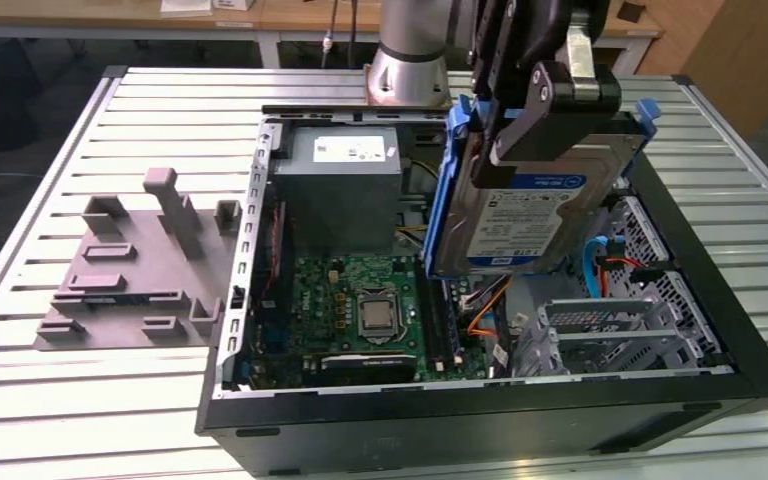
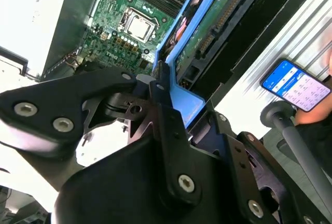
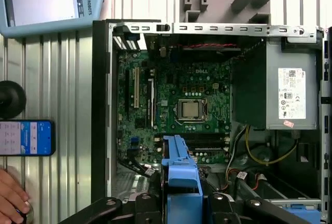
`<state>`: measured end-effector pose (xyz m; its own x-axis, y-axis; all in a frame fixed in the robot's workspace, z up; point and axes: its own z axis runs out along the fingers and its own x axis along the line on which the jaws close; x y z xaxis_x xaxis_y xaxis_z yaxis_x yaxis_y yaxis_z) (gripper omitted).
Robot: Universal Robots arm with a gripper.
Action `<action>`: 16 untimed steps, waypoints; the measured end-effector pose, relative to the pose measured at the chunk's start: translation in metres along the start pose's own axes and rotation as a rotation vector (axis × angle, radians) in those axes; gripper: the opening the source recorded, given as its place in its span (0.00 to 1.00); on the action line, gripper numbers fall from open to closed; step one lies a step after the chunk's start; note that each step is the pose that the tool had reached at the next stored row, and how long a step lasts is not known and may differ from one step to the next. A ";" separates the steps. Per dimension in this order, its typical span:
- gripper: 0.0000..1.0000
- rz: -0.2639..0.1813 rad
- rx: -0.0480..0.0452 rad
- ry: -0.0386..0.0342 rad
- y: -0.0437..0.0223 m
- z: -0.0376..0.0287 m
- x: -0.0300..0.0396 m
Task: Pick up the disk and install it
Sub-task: 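Insert the disk into the insertion slot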
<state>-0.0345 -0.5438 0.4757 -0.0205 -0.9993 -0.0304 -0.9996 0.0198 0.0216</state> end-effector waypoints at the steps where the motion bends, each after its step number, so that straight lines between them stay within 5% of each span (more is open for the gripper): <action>1: 0.36 0.000 0.0000 0.0000 0.0000 0.0000 0.0000; 10: 0.36 0.000 0.0000 -0.0001 -0.0012 0.0003 0.0069; 16: 0.36 0.000 -0.0009 0.0000 -0.0185 0.0006 0.0093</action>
<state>-0.0162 -0.5534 0.4744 -0.0205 -0.9993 -0.0305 -0.9995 0.0198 0.0225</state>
